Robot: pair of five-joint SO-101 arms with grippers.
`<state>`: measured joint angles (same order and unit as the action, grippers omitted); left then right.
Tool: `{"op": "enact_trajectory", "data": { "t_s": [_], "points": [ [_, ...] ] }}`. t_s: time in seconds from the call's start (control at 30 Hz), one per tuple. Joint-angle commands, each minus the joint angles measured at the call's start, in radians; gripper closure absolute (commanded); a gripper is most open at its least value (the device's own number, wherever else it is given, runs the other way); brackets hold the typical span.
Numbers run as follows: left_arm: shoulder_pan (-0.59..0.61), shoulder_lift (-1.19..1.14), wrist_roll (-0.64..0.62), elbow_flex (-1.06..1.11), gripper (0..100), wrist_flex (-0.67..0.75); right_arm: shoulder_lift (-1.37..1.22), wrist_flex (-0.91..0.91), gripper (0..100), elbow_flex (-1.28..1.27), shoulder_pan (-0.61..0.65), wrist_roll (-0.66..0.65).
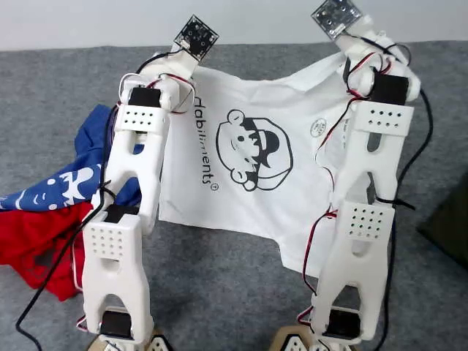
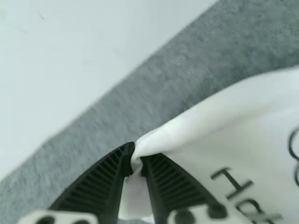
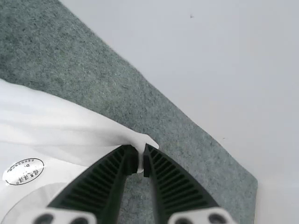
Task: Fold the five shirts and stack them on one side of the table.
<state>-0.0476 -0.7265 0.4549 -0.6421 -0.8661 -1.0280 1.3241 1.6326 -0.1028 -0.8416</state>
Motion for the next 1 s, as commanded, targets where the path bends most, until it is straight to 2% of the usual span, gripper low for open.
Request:
{"op": "enact_trajectory", "data": {
  "t_s": [0.0, 0.17, 0.33, 0.53, 0.8, 0.9, 0.97],
  "points": [
    [-0.006, 0.044, 0.044, -0.038, 100, -0.158, 0.025, 0.035, 98.8, 0.052, -0.038, 0.012],
    [-0.031, 0.066, 0.305, -0.038, 100, -0.428, 0.042, 0.136, 98.8, 0.052, -0.059, -0.049],
    [-0.046, 0.086, 0.373, -0.038, 100, -0.601, 0.062, 0.206, 98.8, 0.052, -0.056, -0.051],
    [-0.034, 0.061, 0.358, -0.038, 100, -0.523, 0.053, 0.200, 98.7, 0.052, -0.047, -0.051],
    [-0.038, 0.061, 0.232, -0.038, 95, -0.382, 0.053, 0.211, 98.7, 0.052, -0.045, -0.048],
    [-0.040, 0.063, 0.195, -0.061, 95, -0.397, 0.062, 0.236, 98.7, 0.052, -0.047, -0.048],
    [-0.040, 0.063, 0.196, -0.102, 95, -0.471, 0.067, 0.286, 98.7, 0.052, -0.042, -0.051]
  ]
}}
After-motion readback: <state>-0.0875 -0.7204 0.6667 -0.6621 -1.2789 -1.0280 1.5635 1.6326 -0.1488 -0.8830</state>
